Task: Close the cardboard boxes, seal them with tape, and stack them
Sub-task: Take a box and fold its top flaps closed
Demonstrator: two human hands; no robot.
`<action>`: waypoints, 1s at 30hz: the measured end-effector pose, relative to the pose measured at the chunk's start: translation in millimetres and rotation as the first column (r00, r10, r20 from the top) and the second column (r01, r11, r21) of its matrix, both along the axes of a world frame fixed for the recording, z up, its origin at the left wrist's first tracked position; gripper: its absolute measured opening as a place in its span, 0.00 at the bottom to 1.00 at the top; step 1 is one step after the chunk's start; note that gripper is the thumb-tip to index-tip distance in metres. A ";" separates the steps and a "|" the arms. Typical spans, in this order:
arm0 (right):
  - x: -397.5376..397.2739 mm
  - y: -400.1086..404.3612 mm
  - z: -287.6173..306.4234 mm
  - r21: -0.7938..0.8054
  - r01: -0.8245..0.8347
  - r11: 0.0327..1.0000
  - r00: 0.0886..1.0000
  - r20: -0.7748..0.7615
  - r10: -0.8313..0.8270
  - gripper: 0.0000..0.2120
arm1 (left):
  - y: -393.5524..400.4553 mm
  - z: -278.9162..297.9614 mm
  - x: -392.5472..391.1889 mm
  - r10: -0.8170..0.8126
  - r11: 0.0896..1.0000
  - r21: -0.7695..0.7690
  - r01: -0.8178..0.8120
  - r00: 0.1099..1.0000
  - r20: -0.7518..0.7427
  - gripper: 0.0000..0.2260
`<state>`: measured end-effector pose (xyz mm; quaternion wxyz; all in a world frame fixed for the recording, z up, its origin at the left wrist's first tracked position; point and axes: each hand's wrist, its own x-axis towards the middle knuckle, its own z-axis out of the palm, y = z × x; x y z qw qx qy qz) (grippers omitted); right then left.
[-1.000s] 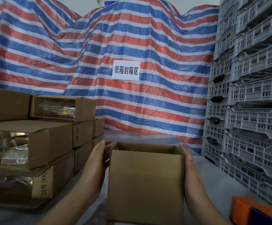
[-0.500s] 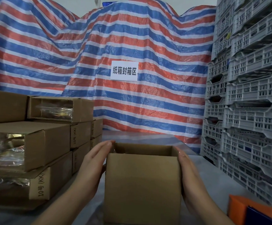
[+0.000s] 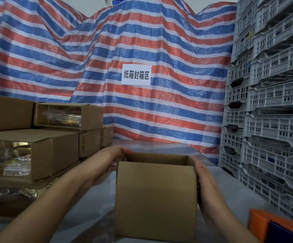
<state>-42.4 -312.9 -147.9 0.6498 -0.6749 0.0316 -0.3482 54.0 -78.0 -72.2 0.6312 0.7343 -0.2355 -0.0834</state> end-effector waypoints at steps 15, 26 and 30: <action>-11.6 10.8 4.8 -0.094 -0.006 0.996 1.000 -0.020 0.004 0.34 | 26.4 21.9 3.6 -0.257 0.934 0.274 0.229 0.964 0.068 0.14; -16.5 18.0 6.6 -0.136 0.016 0.991 0.996 -0.087 -0.028 0.47 | 26.9 36.3 -8.8 -0.255 0.852 0.513 0.105 0.939 0.232 0.26; -19.1 20.5 8.5 -0.120 0.013 0.993 0.992 -0.123 -0.028 0.48 | 25.7 16.4 -16.8 -0.223 0.904 0.416 0.103 0.942 0.252 0.20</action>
